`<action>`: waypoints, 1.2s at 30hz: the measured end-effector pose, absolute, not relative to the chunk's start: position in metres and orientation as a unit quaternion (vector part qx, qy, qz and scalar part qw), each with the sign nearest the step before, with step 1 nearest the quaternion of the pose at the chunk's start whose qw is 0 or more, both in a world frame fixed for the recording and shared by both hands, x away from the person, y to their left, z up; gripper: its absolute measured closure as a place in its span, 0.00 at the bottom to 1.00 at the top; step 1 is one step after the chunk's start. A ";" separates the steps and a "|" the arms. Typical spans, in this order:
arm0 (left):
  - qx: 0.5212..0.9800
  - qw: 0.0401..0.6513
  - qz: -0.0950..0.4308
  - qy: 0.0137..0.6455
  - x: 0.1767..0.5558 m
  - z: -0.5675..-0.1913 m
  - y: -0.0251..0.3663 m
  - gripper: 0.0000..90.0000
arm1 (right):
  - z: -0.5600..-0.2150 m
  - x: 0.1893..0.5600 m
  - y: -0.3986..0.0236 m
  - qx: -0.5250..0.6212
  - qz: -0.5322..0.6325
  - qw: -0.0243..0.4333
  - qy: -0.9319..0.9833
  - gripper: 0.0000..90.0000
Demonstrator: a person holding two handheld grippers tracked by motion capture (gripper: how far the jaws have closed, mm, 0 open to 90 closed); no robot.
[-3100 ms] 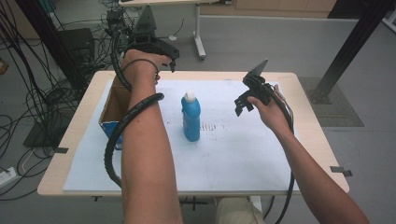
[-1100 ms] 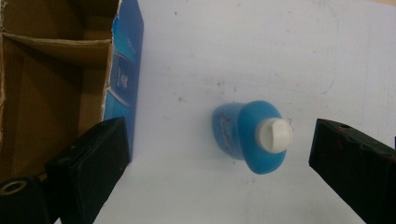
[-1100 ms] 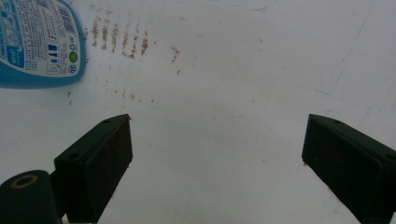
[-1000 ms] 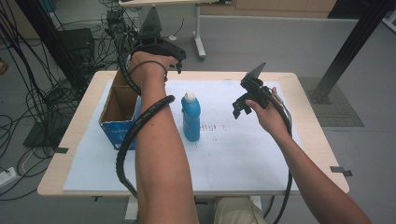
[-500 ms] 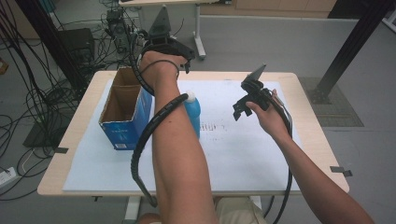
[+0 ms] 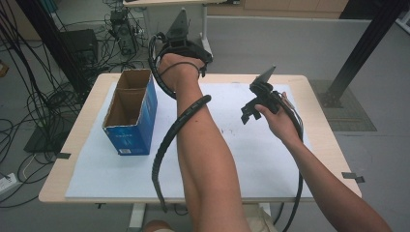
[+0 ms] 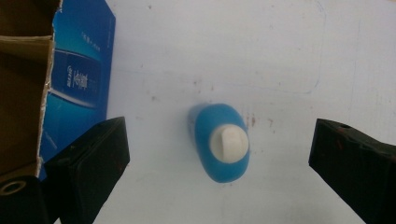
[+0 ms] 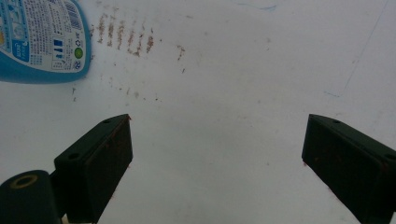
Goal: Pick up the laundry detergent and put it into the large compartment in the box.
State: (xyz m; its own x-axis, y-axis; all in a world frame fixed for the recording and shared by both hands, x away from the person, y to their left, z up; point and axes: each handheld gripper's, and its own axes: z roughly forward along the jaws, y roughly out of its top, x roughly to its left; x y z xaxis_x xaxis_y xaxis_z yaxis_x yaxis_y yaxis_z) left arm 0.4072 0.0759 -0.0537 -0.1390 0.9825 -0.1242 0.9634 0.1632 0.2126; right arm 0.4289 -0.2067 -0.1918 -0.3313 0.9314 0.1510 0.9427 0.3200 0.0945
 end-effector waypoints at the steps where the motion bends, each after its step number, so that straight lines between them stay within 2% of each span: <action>1: 0.643 0.119 0.041 0.755 0.407 -0.054 0.074 0.06 | -0.192 0.428 -0.206 -0.575 -0.082 0.033 -0.813 0.09; 17: 0.638 0.118 0.040 0.760 0.415 -0.063 0.051 0.06 | -0.191 0.426 -0.210 -0.574 -0.087 0.030 -0.814 0.09; 36: 0.629 0.101 0.023 0.771 0.427 -0.096 0.044 0.05 | -0.197 0.432 -0.210 -0.573 -0.084 0.036 -0.815 0.09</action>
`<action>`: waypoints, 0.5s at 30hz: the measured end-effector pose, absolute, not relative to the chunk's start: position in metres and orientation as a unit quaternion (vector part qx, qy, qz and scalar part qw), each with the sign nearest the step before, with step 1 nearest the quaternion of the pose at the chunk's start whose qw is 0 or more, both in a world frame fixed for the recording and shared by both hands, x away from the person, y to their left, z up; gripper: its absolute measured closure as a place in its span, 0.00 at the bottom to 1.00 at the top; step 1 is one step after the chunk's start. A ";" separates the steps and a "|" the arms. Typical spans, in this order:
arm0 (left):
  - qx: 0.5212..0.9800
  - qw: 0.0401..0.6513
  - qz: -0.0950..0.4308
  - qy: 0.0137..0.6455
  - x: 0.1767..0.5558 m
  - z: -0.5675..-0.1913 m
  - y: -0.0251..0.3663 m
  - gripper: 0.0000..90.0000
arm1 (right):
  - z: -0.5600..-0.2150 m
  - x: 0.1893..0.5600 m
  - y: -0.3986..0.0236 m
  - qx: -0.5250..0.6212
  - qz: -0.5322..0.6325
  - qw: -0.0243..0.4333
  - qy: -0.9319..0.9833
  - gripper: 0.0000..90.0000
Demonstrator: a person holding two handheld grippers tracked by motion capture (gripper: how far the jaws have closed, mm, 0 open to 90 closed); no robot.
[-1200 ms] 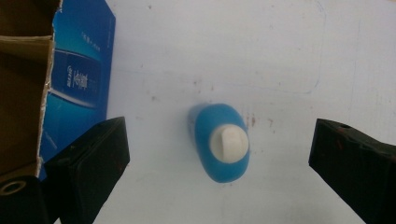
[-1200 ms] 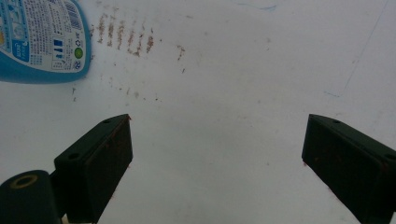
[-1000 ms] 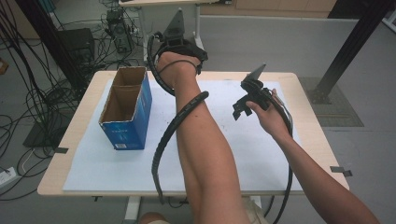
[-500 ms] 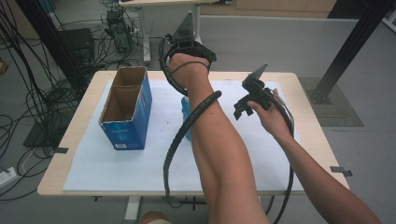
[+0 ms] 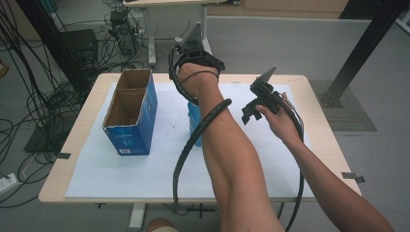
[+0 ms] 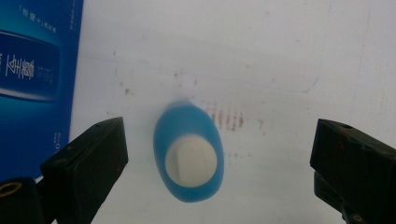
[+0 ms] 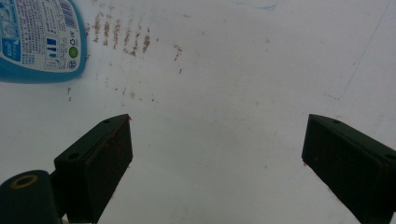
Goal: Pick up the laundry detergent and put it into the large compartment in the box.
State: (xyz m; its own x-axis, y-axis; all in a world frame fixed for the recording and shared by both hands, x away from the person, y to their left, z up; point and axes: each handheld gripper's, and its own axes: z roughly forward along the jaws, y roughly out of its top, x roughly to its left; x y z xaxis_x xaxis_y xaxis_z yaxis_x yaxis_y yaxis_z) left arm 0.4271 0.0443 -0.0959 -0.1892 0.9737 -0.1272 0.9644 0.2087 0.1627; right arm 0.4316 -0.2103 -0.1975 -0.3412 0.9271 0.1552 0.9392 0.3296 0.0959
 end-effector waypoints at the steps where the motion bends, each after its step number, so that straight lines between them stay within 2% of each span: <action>1: 0.630 0.100 0.021 0.770 0.428 -0.098 0.045 0.05 | -0.198 0.433 -0.210 -0.575 -0.083 0.038 -0.813 0.09; 15: 0.626 0.092 0.010 0.774 0.429 -0.120 0.043 0.06 | -0.199 0.432 -0.211 -0.575 -0.084 0.036 -0.813 0.09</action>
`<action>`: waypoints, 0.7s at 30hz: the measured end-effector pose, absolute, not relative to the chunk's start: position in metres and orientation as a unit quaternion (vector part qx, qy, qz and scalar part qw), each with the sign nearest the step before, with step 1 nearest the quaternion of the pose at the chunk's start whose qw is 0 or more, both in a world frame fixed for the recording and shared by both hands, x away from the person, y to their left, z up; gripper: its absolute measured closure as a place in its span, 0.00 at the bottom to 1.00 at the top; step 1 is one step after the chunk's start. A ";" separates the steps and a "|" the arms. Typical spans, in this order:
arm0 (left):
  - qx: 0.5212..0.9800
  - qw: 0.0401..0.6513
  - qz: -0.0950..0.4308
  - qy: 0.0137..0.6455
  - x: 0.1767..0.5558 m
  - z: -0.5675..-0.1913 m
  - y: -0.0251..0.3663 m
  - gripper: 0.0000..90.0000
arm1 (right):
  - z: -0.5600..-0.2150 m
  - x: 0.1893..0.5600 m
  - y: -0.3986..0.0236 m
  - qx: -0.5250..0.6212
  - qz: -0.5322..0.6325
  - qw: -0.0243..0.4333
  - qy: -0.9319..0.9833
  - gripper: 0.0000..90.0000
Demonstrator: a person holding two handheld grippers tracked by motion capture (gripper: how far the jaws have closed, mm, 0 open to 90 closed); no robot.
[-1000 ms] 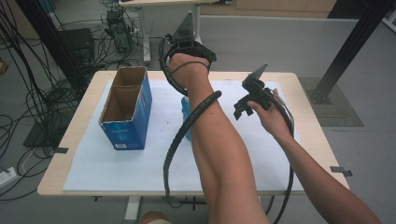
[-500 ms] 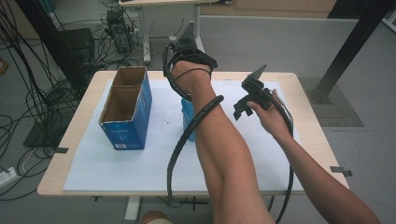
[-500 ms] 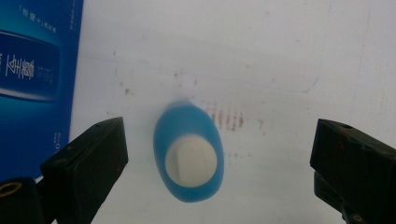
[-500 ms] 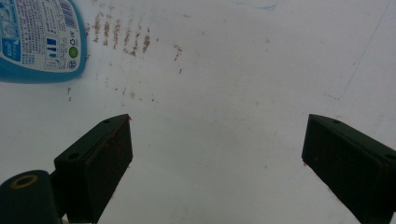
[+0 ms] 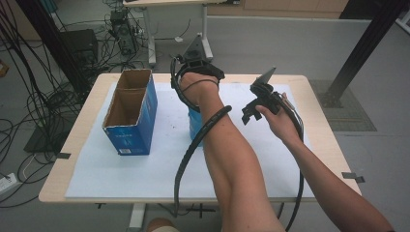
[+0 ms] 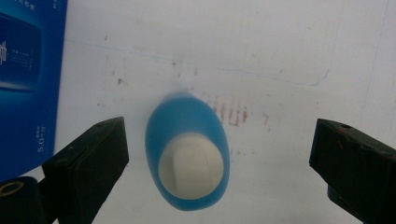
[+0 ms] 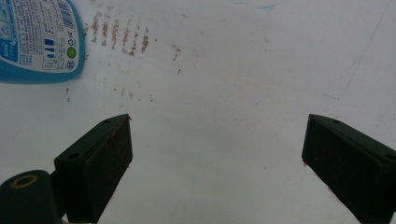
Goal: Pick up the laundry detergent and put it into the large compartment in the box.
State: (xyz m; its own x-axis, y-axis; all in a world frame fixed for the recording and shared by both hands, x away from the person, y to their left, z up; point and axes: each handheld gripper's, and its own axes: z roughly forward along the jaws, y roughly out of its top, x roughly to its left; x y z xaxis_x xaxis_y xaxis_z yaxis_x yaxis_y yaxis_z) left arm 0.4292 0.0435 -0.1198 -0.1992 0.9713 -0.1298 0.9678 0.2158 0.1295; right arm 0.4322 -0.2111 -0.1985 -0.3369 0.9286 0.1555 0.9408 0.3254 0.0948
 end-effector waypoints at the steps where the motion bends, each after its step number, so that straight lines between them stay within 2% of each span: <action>1: 0.627 0.091 0.008 0.774 0.429 -0.121 0.044 0.05 | -0.199 0.432 -0.211 -0.574 -0.084 0.036 -0.814 0.09; 21: 0.628 0.079 0.002 0.774 0.430 -0.142 0.040 0.05 | -0.198 0.430 -0.213 -0.574 -0.086 0.036 -0.813 0.09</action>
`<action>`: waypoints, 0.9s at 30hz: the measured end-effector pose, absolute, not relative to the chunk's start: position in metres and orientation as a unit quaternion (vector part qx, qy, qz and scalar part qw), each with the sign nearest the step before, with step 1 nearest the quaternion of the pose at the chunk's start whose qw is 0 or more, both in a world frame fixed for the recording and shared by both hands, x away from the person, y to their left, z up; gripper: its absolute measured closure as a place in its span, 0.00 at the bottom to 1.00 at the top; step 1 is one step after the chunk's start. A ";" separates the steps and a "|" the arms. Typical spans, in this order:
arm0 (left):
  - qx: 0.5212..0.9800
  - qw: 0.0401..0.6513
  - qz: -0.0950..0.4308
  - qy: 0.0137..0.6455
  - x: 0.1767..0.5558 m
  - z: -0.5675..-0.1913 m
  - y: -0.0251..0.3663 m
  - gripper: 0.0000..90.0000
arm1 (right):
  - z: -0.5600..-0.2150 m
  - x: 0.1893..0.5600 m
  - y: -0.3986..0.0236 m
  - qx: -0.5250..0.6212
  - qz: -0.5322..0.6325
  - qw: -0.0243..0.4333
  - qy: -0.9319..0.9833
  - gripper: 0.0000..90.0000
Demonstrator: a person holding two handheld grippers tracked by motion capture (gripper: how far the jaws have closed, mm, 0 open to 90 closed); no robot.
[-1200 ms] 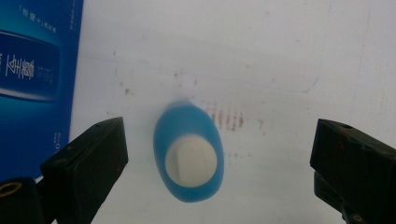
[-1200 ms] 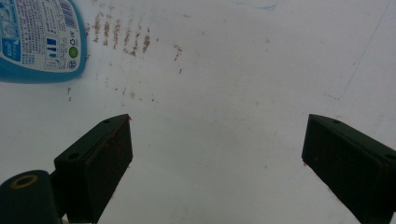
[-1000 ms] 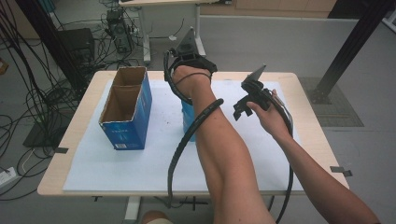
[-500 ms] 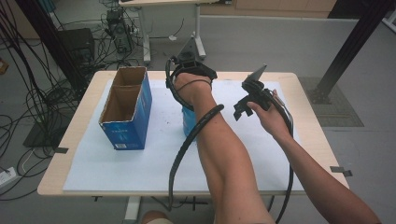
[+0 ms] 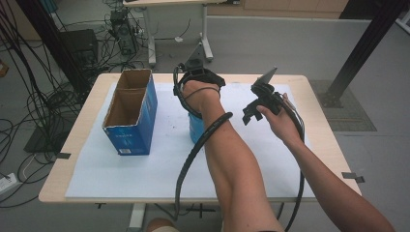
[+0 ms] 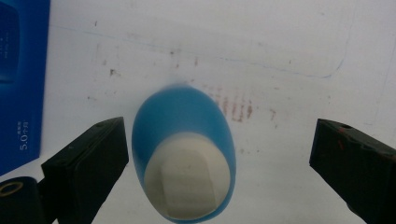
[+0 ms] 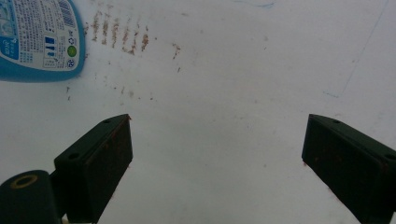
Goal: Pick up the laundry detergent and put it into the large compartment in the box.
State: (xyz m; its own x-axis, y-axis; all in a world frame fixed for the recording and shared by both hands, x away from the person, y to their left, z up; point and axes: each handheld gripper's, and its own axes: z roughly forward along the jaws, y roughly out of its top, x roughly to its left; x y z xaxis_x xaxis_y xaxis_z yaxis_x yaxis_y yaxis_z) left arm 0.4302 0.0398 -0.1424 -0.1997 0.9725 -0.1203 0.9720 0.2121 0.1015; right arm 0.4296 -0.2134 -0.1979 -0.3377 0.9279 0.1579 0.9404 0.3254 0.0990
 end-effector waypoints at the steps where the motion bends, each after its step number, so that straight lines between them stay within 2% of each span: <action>1: 0.627 0.078 0.001 0.775 0.430 -0.144 0.040 0.05 | -0.198 0.430 -0.213 -0.576 -0.086 0.038 -0.812 0.09; 27: 0.625 0.066 -0.008 0.778 0.432 -0.169 0.043 0.06 | -0.207 0.433 -0.205 -0.572 -0.076 0.040 -0.816 0.09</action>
